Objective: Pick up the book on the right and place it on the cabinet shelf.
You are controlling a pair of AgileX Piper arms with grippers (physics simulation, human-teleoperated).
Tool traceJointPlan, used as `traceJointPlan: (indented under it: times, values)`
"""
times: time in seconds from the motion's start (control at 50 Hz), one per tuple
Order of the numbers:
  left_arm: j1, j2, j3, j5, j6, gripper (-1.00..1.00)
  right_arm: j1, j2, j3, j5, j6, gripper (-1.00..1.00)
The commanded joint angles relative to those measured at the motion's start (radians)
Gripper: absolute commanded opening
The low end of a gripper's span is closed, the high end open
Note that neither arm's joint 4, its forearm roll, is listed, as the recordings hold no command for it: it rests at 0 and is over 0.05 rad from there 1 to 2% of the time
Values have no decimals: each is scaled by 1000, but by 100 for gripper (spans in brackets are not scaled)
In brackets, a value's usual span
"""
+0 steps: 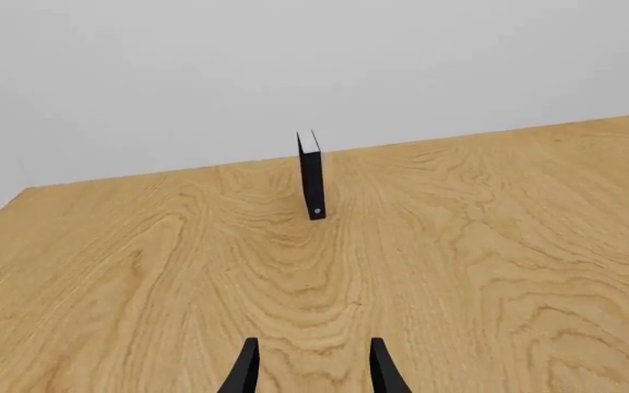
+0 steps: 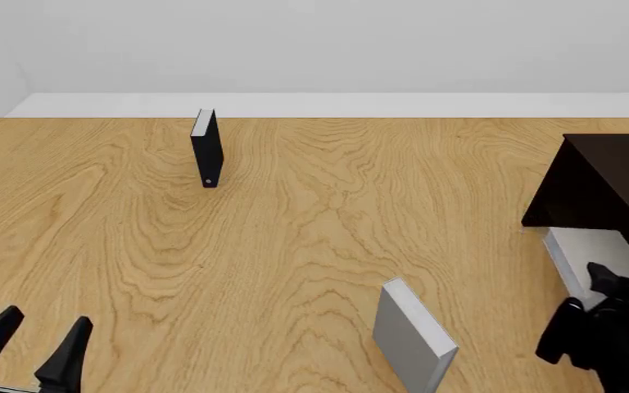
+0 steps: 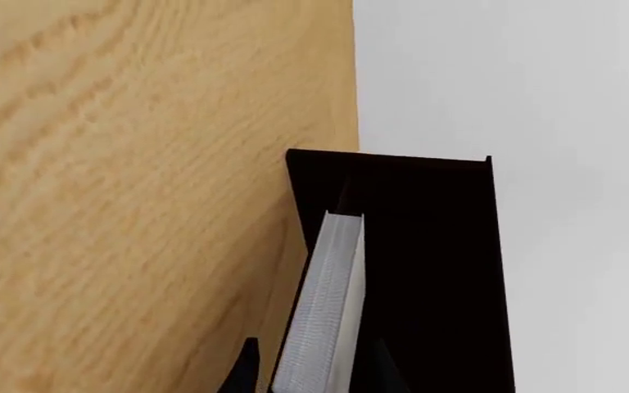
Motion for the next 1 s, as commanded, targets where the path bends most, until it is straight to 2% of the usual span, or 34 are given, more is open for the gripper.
traceJointPlan:
  times: [0.02, 1.0]
  values:
    - [-9, 0, 0, 2, 19, 100, 29, -30, 11, 0, 84, 100]
    - [-10, 0, 0, 9, 28, 100, 107, -34, -7, 1, 104, 100]
